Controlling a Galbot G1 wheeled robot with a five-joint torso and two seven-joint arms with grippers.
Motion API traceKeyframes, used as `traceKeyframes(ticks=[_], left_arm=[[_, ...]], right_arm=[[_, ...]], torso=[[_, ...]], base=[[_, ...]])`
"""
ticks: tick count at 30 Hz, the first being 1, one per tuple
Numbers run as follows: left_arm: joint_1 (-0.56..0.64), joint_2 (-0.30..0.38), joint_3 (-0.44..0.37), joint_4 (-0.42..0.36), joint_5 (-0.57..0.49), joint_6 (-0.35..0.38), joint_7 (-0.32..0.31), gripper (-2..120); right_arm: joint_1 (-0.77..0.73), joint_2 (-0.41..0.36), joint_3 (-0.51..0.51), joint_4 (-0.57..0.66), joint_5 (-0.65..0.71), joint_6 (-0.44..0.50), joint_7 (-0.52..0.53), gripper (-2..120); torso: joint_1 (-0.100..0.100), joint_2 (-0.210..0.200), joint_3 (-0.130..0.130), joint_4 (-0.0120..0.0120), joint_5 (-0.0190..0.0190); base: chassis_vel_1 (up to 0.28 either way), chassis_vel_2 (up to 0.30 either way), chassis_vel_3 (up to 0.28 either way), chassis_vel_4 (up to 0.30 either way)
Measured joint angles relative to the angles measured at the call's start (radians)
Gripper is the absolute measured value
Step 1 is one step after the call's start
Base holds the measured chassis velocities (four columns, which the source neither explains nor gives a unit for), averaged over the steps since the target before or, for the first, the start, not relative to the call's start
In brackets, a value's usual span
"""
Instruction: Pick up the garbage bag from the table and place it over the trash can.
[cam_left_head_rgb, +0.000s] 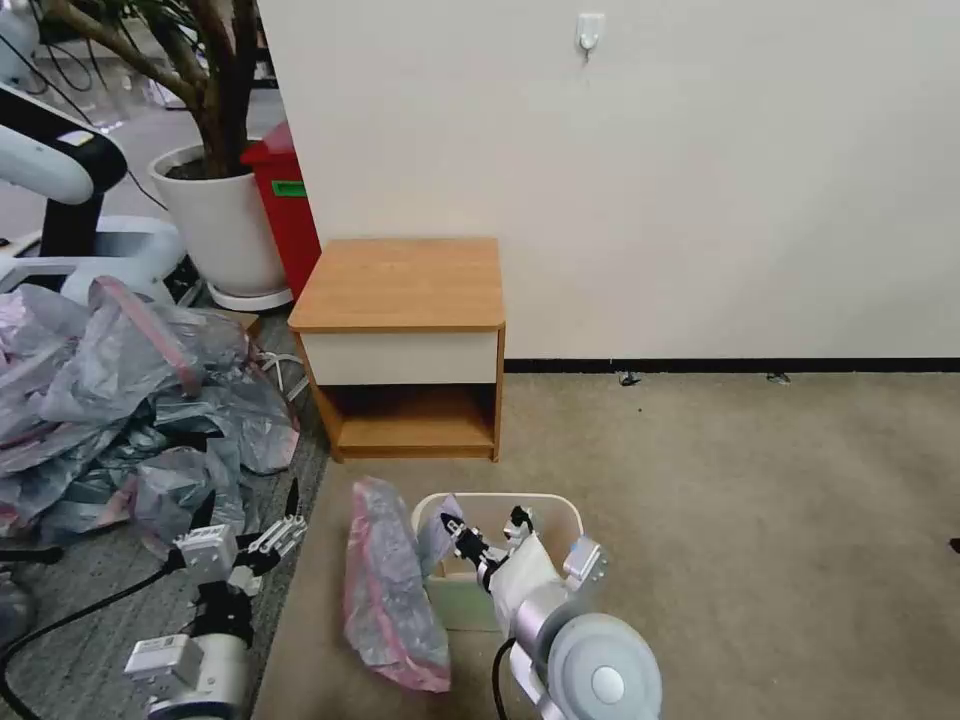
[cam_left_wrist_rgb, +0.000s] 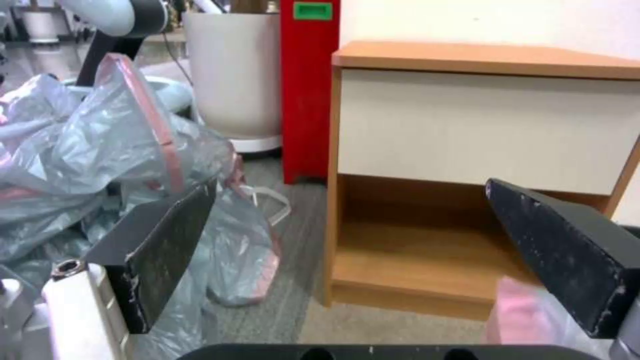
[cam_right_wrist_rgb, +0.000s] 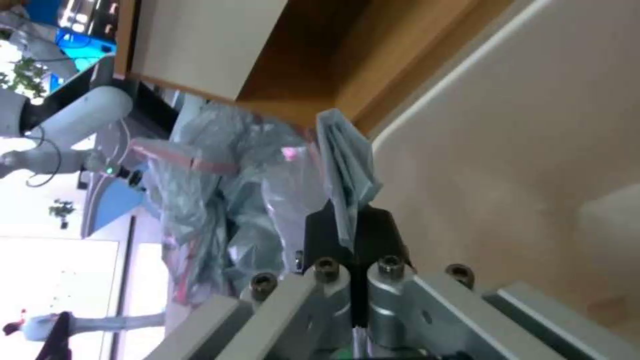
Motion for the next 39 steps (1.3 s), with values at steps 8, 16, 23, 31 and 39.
traceKeyframes(ticks=[8,16,23,31,39], left_arm=[[0.003,0.043,0.003,-0.029,-0.008,0.012,0.001,100],[0.008,0.058,0.0,-0.038,-0.022,0.02,0.001,100],[0.008,0.061,0.004,-0.038,-0.023,0.02,0.002,100],[0.001,0.076,0.005,-0.032,-0.025,0.02,0.002,100],[-0.009,0.079,0.019,-0.027,-0.025,0.023,0.009,100]], right_arm=[[-0.026,-0.026,-0.016,-0.022,-0.169,0.012,-0.031,0],[-0.026,-0.022,-0.043,-0.054,-0.298,0.016,-0.05,0],[-0.026,-0.034,-0.048,-0.092,-0.388,0.031,-0.065,24],[-0.03,-0.063,-0.015,-0.105,-0.434,0.046,-0.079,52],[-0.044,-0.085,0.016,-0.07,-0.446,0.05,-0.081,81]], torso=[[0.0,0.0,0.0,-0.0001,0.0],[0.0,0.0,0.0,0.0,0.0],[0.0,0.0,0.0,0.0,0.0],[0.0,0.0,0.0,-0.0001,0.0001],[0.0,0.0,0.0,-0.0001,0.0001]], base=[[0.0,0.0,0.0,0.0],[0.0,0.0,0.0,0.0],[0.0,0.0,0.0,0.0],[0.0,0.0,0.0,0.0],[0.0,0.0,0.0,0.0]])
